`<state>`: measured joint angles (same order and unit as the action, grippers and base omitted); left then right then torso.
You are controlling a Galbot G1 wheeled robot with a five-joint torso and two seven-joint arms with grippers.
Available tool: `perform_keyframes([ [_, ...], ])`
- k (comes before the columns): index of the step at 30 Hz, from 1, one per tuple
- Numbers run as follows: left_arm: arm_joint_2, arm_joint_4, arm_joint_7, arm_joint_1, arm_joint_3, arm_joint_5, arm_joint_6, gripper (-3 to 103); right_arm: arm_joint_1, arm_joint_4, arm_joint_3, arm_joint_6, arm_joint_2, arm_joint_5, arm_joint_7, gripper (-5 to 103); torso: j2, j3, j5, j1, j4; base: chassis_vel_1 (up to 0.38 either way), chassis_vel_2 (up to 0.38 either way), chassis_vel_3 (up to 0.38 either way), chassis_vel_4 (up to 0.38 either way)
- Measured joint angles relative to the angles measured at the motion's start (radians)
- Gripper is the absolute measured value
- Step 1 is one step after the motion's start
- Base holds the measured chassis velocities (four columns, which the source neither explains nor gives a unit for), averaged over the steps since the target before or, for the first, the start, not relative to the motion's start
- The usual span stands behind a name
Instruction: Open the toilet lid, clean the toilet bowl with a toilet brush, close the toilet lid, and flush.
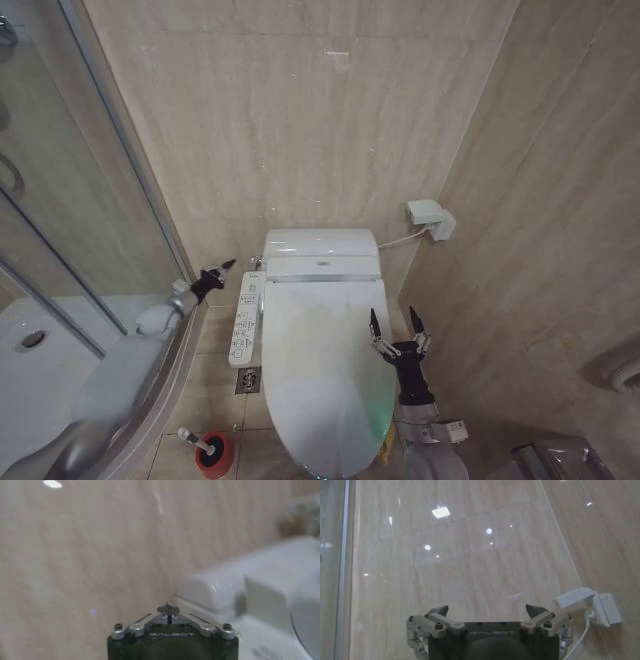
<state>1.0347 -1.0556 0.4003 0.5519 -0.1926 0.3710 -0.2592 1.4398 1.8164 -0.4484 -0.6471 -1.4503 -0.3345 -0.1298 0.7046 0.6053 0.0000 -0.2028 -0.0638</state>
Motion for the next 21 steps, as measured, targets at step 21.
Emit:
perform_keyframes([
  [21, -0.040, -0.971, -0.401, 0.761, -0.452, 0.246, 0.146, 0, 0.032, 0.074, -0.026, -0.005, -0.008, -0.004, 0.014, 100, 0.000, 0.000, 0.0002, 0.000, -0.0003, 0.000, 0.000, 0.000, 0.000],
])
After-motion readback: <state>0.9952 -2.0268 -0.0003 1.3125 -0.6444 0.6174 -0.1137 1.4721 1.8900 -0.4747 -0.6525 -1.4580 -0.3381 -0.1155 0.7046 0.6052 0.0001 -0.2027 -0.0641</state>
